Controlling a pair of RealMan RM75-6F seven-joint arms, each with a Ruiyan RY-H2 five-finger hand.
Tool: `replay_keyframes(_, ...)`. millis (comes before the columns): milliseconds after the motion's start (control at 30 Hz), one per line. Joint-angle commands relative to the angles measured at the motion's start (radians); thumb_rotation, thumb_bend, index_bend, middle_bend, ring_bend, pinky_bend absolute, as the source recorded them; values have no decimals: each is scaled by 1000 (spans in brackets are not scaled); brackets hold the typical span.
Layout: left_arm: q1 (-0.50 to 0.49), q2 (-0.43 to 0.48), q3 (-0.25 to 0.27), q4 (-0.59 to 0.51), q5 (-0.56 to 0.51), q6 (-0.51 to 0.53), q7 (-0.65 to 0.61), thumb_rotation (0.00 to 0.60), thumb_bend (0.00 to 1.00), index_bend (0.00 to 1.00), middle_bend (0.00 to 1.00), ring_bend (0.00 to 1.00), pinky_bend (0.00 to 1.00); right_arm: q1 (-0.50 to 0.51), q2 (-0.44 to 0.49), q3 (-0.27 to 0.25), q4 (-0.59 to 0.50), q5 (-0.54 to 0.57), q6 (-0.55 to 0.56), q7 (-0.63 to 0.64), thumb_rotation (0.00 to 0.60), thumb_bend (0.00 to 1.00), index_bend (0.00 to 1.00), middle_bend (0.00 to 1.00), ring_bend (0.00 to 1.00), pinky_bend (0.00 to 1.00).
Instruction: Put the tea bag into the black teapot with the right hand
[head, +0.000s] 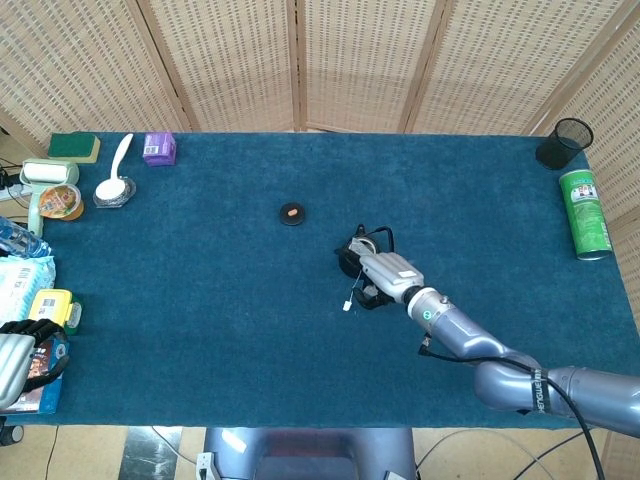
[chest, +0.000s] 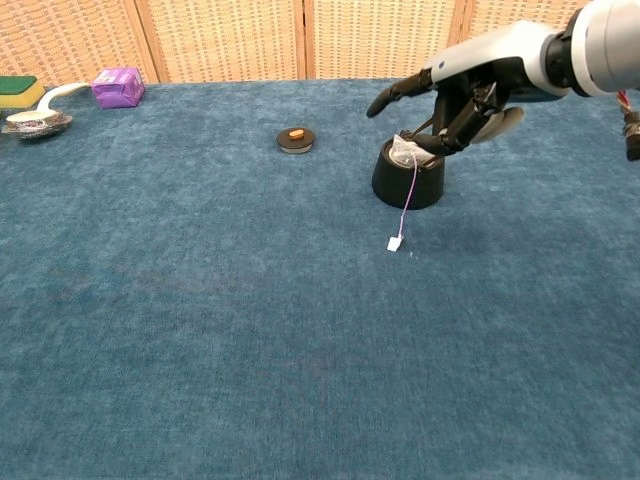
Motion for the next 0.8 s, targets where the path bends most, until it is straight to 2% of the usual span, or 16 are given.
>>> replay_keyframes(33, 1, 0, 0, 0, -1, 0, 1, 600, 333, 479, 449, 381, 348, 70, 50, -4, 63, 57, -166, 73, 600, 733, 0, 1000, 1000, 1000)
replay_keyframes(333, 1, -2, 0, 5, -10, -8, 1, 600, 334, 479, 449, 382, 348, 159, 4, -88, 192, 95, -239, 122, 600, 742, 0, 1000, 1000, 1000)
replay_keyframes(800, -3, -10, -1, 16, -21, -25, 0, 600, 335, 479, 448, 381, 347, 289, -66, -244, 283, 152, -247, 144, 600, 742, 0, 1000, 1000, 1000)
